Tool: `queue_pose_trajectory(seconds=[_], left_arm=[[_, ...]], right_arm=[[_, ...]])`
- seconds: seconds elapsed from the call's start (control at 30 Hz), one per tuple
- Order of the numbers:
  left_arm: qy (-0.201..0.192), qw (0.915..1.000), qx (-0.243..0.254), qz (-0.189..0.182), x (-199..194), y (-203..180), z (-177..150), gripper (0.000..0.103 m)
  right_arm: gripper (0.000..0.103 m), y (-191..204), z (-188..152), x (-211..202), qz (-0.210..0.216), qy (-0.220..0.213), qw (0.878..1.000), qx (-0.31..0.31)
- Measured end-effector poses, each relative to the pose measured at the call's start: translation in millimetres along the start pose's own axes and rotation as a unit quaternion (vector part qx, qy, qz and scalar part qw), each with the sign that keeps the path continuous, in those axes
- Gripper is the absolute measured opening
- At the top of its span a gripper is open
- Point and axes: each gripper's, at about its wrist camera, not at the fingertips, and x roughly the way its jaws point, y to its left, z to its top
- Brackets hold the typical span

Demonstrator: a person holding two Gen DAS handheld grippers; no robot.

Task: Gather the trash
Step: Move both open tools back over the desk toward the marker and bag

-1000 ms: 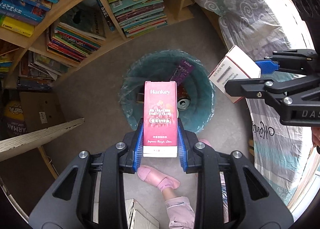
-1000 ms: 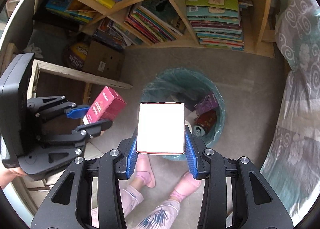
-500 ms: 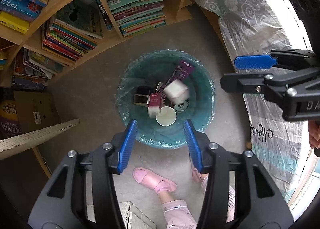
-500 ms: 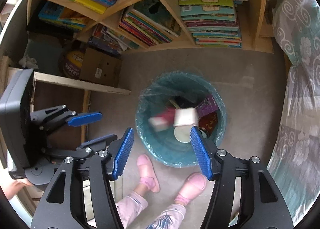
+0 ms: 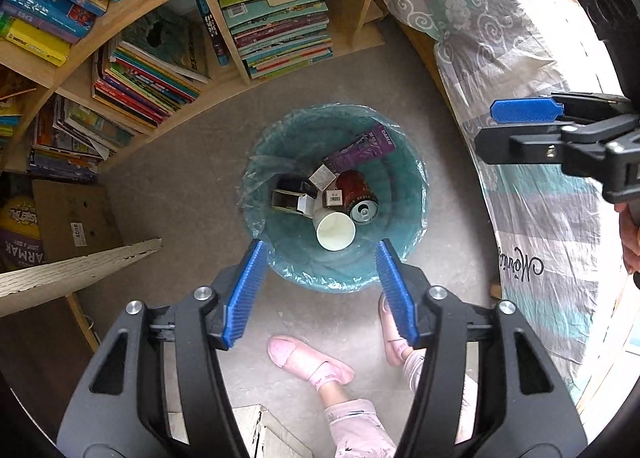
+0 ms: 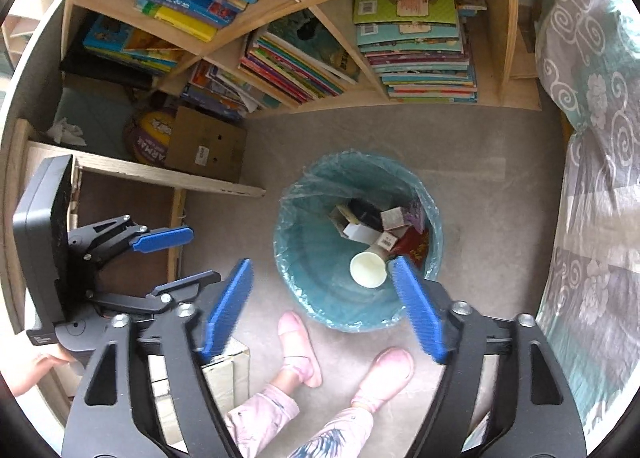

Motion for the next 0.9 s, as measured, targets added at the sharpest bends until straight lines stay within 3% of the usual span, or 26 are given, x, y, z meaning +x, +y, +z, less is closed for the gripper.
queue_pose_trajectory(seconds=[0.17,0.33,0.53,0.7,0.9], left_arm=[[-0.009,1.0000,0.001,-0.004,-26.5,-1.8,-6.9,0.071],[-0.026,0.9996,-0.002,-0.011,-69.6,-10.0,-18.9,0.080],[-0.058,0.9982,0.006,0.011,-144.0,-17.8,-30.5,0.083],[-0.097,0.9945,-0.006,0.038,-225.7,-2.3,-44.7,0.084],[-0.139,0.9863,-0.034,0.083,-312.9,38.9,-82.7,0.089]], right_arm=[[0.088,4.9,-3.0,-16.1,0.032,-0.005,0.999,0.016],[0.089,16.7,-8.7,-43.4,0.025,-0.002,1.000,0.017],[0.089,47.4,-9.1,-96.2,0.024,-0.014,1.000,-0.009],[0.089,104.2,-3.8,-149.1,0.040,-0.015,0.996,-0.077],[0.089,210.8,13.4,-191.1,0.064,-0.012,0.980,-0.190]])
